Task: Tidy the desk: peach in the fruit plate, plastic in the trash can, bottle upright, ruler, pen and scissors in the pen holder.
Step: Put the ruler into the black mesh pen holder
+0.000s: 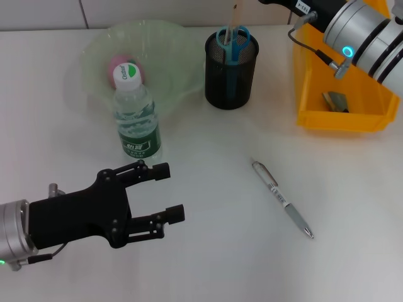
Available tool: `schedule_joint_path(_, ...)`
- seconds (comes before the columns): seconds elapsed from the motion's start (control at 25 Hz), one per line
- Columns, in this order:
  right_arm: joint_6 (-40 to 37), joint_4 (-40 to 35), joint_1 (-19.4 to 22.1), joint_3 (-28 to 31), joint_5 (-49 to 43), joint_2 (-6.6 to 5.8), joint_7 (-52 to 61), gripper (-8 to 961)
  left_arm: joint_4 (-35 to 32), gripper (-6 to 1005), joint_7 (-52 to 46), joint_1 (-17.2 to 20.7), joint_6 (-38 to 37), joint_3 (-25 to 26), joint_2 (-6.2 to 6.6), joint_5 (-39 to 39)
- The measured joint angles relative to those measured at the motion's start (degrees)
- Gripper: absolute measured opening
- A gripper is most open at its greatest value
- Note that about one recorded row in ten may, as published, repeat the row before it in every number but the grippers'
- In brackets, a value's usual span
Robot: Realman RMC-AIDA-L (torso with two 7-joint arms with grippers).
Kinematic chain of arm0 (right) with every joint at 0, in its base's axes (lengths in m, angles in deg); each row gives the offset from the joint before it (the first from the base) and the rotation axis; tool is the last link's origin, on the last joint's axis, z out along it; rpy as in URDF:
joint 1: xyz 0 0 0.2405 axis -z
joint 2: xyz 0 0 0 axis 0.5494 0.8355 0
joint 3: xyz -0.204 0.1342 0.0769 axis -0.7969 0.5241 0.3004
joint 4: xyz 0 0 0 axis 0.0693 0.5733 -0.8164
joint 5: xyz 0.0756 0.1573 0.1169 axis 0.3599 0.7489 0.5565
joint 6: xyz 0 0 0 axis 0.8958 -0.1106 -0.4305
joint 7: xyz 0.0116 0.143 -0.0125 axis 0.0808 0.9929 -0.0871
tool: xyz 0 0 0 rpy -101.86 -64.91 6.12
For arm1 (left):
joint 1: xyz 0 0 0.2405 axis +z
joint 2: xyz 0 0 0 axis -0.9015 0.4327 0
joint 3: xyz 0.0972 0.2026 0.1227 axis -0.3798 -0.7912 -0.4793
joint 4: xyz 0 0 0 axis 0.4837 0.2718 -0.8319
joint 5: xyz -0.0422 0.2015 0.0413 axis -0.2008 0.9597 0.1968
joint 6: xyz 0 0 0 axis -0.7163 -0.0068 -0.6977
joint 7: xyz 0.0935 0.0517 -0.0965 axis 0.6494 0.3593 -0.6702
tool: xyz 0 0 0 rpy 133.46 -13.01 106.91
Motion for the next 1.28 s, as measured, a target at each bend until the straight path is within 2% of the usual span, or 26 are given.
schedule_joint_path(0.6, 2.7, 0.8, -0.3, -0.8, -0.4, 0.00, 2.0, 455, 0.0, 802, 2.1, 0.5, 0.0, -0.2, -0.31, 0.2)
schedule_joint_path(0.84, 4.7, 0.9, -0.7, -3.6, -0.3, 0.00, 2.0, 462, 0.0, 802, 2.2, 0.2, 0.1, -0.2, -0.32, 0.3)
schedule_joint_path(1.28, 5.3, 0.7, -1.0, -4.5, -0.2, -0.01, 1.9, 475, 0.0, 802, 2.2, -0.1, 0.1, -0.2, -0.41, 0.7)
